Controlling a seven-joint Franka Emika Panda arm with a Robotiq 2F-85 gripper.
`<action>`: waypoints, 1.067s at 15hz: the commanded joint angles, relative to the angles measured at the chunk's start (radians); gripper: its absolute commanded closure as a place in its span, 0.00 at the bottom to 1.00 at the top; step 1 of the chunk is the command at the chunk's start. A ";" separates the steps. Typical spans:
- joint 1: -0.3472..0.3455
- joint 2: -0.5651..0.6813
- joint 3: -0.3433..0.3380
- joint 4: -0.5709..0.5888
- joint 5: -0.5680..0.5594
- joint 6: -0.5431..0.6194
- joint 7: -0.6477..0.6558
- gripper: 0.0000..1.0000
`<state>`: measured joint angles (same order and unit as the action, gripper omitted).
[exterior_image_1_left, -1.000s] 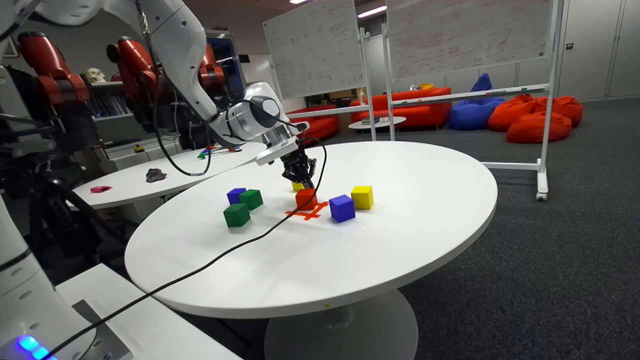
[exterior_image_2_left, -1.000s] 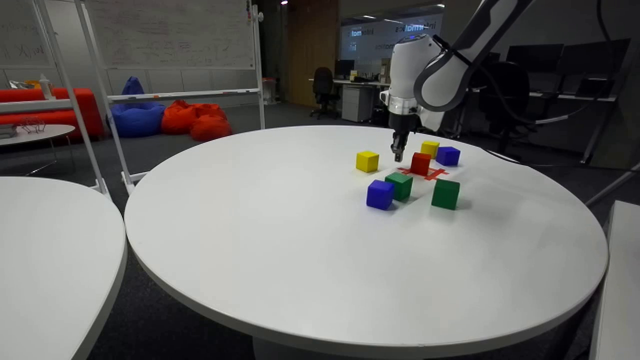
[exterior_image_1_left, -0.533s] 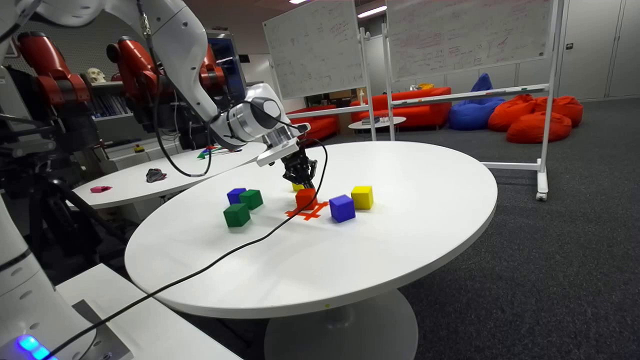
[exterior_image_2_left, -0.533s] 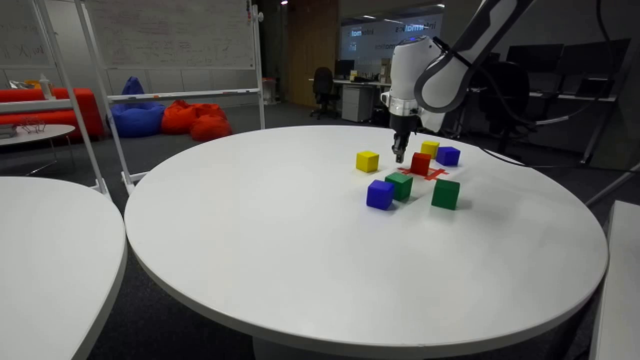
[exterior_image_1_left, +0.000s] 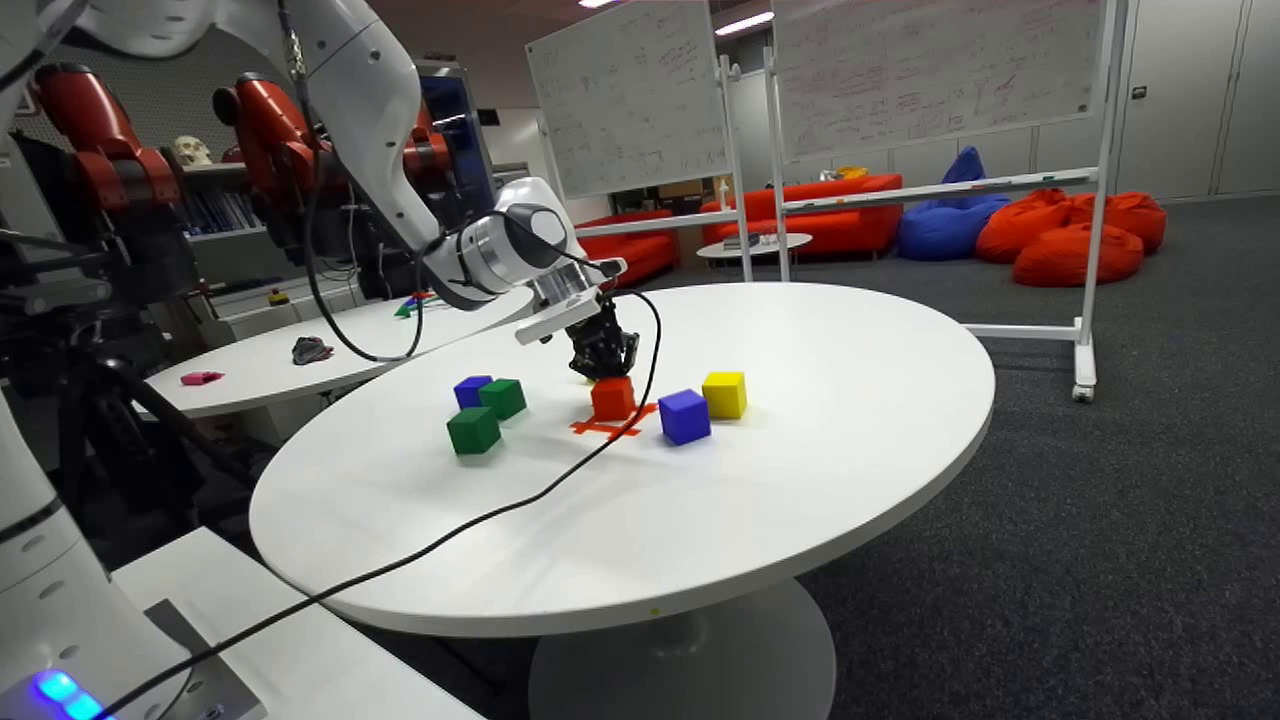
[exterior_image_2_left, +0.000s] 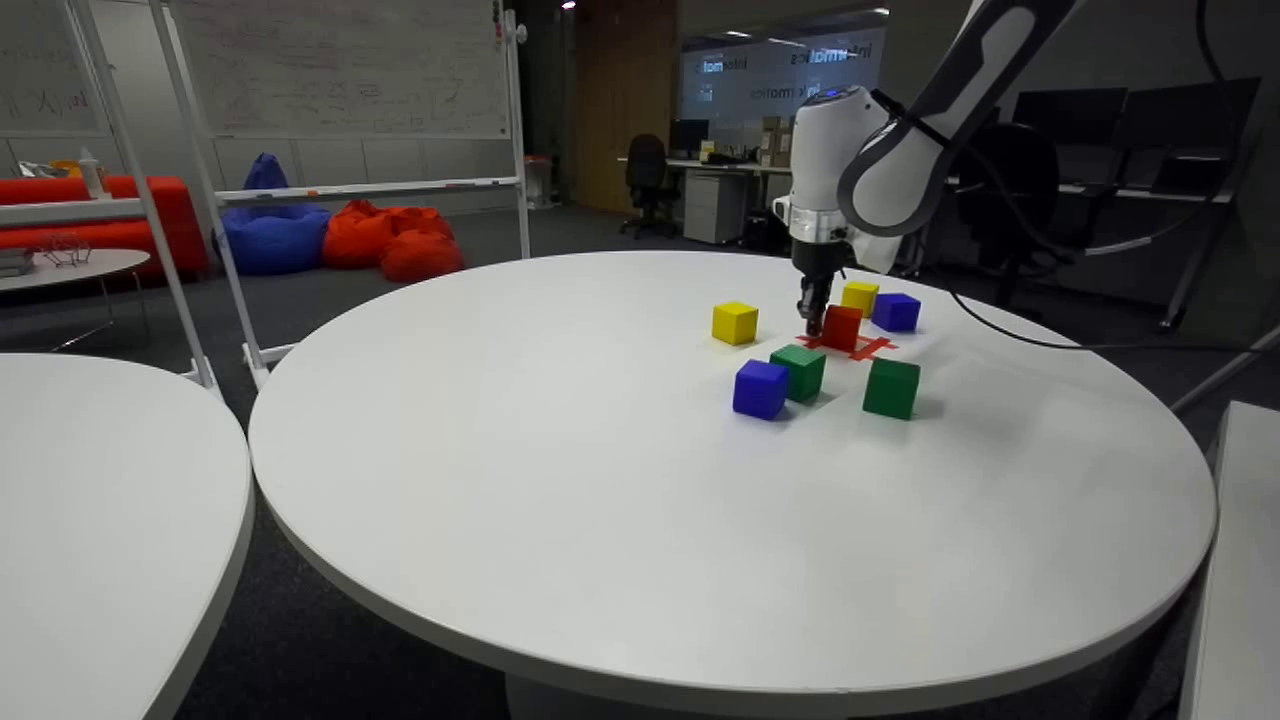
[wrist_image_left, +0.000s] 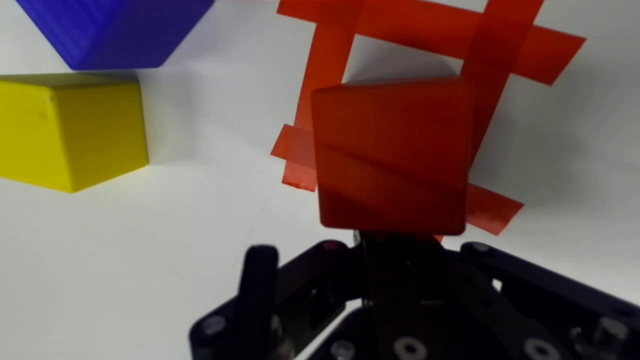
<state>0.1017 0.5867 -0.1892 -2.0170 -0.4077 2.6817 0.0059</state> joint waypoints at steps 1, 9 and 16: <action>-0.007 0.000 -0.009 -0.020 -0.004 0.004 0.018 1.00; -0.006 0.000 -0.002 0.001 -0.004 -0.004 0.004 0.99; 0.017 -0.023 -0.028 -0.041 -0.042 0.041 0.030 1.00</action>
<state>0.1047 0.5876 -0.1974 -2.0174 -0.4114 2.6832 0.0085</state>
